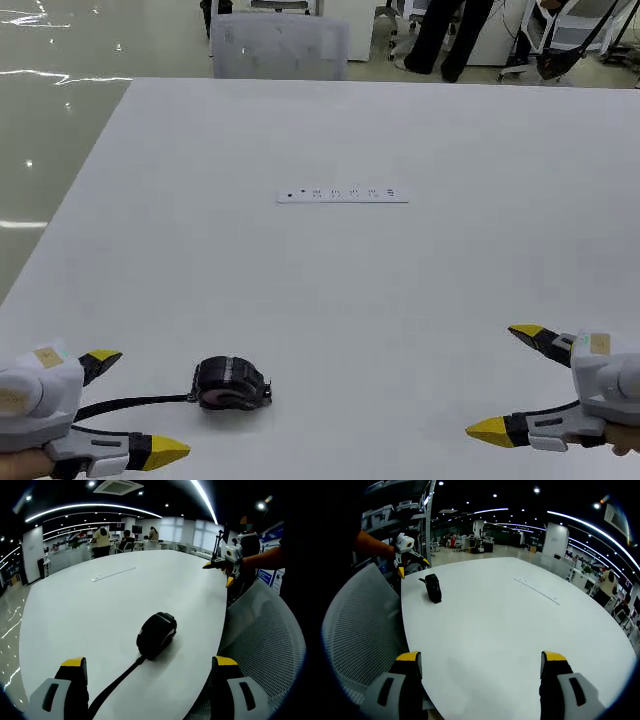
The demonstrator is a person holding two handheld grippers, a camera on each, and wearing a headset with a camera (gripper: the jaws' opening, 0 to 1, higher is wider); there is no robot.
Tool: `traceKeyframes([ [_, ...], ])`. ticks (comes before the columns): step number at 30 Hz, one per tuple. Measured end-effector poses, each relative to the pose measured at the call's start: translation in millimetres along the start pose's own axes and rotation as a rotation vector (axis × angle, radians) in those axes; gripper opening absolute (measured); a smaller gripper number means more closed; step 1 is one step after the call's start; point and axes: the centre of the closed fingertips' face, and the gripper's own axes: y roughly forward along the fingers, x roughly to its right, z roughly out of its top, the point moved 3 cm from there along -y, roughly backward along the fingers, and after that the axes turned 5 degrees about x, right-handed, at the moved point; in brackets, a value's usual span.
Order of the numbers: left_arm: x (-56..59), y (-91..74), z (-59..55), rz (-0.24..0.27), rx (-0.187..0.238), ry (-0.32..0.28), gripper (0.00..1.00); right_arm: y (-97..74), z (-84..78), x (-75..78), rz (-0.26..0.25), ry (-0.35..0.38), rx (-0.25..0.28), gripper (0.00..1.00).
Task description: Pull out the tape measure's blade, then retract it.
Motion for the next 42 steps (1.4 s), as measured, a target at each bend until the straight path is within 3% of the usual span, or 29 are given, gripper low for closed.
traceKeyframes([
  [5,-4.5,6.2,8.7,-0.037,-0.037,0.068,1.00,9.3,8.9,-4.4,0.023,-0.027,0.010,1.00],
  [7,-6.6,9.1,9.8,-0.052,-0.071,0.112,0.99,13.6,12.3,-5.8,0.031,-0.044,0.003,1.00],
  [10,-13.7,13.7,10.7,-0.044,-0.133,0.225,0.91,20.2,16.7,-6.1,0.046,-0.060,-0.007,0.99],
  [11,-9.6,17.5,12.5,-0.075,-0.136,0.223,0.91,23.1,18.3,-6.7,0.056,-0.095,-0.014,0.99],
  [13,-5.6,22.2,16.1,-0.109,-0.141,0.218,0.92,27.4,22.5,-9.2,0.065,-0.087,-0.010,1.00],
  [19,-3.7,35.1,22.4,-0.154,-0.175,0.312,0.94,37.1,37.7,-12.6,0.088,-0.103,0.013,1.00],
  [21,-3.8,40.6,24.6,-0.160,-0.186,0.338,0.99,41.8,40.6,-13.4,0.096,-0.113,0.018,1.00],
  [31,5.4,58.9,29.8,-0.237,-0.230,0.382,1.00,68.1,61.6,-25.7,0.145,-0.150,0.046,1.00],
  [42,9.9,75.9,29.0,-0.293,-0.266,0.433,0.88,105.1,76.6,-56.9,0.244,-0.202,0.069,1.00],
])
